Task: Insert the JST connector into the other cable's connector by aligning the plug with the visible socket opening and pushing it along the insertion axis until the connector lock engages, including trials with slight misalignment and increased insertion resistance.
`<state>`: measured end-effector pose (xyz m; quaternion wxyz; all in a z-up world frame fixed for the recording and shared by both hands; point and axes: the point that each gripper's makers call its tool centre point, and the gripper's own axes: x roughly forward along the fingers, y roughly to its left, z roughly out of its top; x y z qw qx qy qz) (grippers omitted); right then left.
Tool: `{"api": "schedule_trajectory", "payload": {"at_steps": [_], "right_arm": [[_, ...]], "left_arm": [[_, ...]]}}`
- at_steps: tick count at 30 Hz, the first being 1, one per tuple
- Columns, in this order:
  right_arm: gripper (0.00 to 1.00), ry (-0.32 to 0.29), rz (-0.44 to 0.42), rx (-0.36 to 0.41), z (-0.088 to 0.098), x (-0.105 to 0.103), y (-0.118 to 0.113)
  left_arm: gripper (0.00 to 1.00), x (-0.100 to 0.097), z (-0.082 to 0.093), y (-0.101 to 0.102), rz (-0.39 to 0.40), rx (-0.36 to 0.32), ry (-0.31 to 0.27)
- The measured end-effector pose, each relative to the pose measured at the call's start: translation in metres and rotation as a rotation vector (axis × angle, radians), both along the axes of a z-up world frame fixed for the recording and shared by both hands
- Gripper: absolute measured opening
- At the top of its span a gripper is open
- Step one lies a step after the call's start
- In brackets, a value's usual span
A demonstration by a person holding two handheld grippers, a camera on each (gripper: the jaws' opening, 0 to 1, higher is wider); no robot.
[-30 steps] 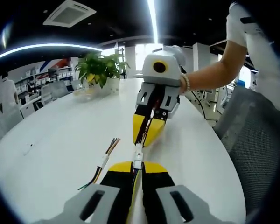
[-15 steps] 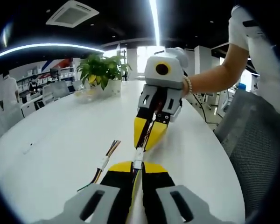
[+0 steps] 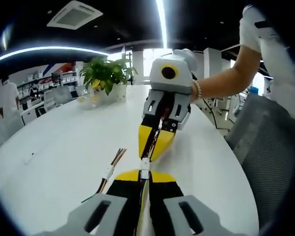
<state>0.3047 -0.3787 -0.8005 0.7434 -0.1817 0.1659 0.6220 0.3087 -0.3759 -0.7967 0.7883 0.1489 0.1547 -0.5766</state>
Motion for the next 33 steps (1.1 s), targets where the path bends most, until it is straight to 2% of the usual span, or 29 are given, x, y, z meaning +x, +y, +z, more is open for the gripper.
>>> {"api": "schedule_trajectory", "payload": {"at_steps": [18,33], "right_arm": [[0.02,0.034,-0.019,0.003,-0.006,-0.002,-0.002],[0.02,0.035,-0.070,0.013,-0.022,0.018,-0.009]], "left_arm": [[0.00,-0.001,-0.007,-0.003,-0.031,0.017,0.017],[0.00,0.019,-0.024,-0.009,-0.050,0.038,0.062]]}}
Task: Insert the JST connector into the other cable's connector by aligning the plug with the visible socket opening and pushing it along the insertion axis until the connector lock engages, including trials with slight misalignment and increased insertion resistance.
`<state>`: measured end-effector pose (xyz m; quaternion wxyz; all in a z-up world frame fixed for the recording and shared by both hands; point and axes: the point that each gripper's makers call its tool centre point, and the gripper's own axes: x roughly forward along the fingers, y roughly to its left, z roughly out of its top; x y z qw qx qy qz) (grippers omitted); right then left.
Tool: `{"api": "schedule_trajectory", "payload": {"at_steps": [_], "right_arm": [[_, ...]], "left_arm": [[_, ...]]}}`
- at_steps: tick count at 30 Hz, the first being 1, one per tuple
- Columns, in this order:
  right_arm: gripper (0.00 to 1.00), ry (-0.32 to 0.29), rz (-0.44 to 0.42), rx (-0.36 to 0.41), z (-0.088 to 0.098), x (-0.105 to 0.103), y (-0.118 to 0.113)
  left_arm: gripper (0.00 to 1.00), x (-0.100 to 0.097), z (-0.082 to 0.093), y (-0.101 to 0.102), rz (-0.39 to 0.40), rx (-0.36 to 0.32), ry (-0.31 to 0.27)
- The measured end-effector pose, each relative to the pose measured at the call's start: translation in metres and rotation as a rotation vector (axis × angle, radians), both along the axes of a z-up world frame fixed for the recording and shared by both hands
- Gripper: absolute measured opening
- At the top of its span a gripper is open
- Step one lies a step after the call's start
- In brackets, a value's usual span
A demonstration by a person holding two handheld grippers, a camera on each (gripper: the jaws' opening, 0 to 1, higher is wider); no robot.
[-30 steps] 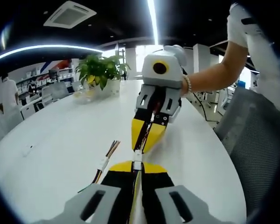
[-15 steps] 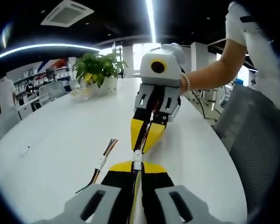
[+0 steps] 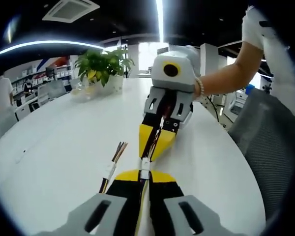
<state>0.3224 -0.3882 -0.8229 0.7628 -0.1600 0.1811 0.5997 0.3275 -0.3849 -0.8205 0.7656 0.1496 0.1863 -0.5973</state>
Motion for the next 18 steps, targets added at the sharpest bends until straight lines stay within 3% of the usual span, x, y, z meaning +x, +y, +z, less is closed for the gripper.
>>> {"api": "schedule_trajectory", "payload": {"at_steps": [18], "right_arm": [[0.03,0.019,-0.033,0.006,-0.019,0.014,0.004]], "left_arm": [[0.00,0.013,-0.020,0.005,0.036,0.014,0.038]]}}
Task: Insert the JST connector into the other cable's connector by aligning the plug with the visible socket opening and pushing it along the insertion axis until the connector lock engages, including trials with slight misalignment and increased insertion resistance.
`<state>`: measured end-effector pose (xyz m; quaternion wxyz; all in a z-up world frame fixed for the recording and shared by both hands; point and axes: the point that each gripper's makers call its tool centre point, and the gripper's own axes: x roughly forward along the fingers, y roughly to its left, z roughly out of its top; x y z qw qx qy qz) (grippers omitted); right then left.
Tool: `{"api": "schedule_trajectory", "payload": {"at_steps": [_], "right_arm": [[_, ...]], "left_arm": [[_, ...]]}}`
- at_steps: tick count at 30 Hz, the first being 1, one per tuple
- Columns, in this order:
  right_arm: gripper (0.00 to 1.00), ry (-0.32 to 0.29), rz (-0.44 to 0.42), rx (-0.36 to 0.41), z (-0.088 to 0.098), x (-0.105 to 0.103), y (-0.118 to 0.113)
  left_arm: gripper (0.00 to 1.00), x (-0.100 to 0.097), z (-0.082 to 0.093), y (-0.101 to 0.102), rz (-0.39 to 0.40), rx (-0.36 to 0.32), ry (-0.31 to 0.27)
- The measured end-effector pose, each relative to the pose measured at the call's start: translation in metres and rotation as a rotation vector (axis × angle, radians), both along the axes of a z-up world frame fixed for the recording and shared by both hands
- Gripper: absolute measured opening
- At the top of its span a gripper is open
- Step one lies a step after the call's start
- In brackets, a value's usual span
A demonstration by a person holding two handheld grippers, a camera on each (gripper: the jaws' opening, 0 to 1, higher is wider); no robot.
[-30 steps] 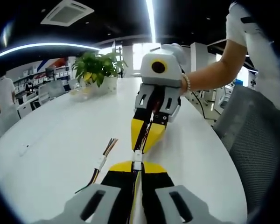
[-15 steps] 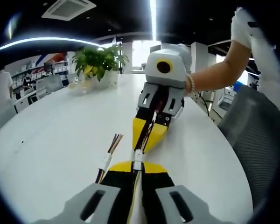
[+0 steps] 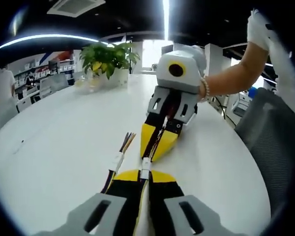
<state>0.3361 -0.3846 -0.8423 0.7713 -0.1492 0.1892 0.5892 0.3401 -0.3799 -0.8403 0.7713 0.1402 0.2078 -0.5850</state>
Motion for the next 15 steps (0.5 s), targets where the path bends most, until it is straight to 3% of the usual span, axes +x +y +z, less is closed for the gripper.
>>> {"api": "schedule_trajectory", "payload": {"at_steps": [15], "right_arm": [[0.03,0.031,-0.030,0.029,-0.0054,0.0015,-0.0026]], "left_arm": [[0.00,0.0014,-0.0032,0.0016,0.026,-0.020,0.016]]}}
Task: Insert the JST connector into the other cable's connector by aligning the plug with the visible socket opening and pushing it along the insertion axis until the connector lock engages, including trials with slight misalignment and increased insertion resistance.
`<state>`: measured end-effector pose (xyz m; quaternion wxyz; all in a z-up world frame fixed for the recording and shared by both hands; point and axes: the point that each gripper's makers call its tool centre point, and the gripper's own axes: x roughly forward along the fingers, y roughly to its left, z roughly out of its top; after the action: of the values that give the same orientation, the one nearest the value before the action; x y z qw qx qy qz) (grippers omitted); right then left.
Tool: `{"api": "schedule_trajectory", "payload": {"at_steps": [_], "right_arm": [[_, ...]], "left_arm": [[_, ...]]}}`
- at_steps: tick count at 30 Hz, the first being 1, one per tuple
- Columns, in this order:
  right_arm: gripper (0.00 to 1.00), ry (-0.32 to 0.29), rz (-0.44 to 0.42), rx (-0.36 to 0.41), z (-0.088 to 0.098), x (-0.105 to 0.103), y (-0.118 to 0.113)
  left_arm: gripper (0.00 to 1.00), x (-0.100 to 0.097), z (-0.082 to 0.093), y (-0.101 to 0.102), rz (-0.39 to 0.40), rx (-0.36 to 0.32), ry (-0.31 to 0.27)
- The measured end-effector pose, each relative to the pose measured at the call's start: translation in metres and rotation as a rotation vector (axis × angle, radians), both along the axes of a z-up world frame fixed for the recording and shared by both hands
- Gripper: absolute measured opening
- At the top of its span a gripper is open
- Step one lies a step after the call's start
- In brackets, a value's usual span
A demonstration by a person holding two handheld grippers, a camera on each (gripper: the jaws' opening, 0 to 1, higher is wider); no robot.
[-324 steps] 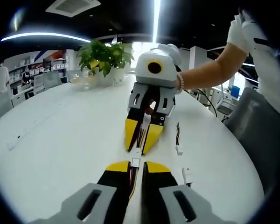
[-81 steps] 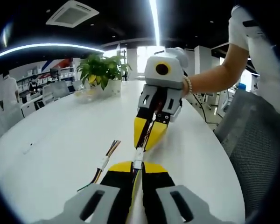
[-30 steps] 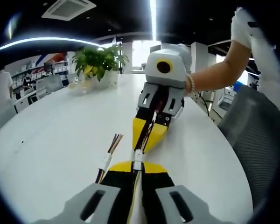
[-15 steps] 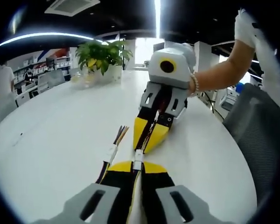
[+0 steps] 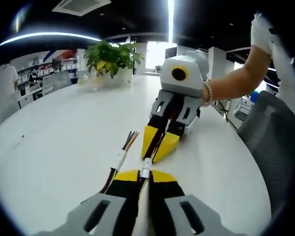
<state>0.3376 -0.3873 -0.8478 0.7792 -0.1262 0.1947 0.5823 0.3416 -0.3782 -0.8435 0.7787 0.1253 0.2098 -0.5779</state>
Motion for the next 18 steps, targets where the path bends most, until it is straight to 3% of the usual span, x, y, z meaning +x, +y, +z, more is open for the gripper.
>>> {"api": "schedule_trajectory", "payload": {"at_steps": [18], "right_arm": [[0.04,-0.008,0.000,-0.026,-0.0006,0.0012,-0.0015]], "left_arm": [[0.01,0.0011,0.0002,0.0003,0.034,-0.012,-0.003]]}}
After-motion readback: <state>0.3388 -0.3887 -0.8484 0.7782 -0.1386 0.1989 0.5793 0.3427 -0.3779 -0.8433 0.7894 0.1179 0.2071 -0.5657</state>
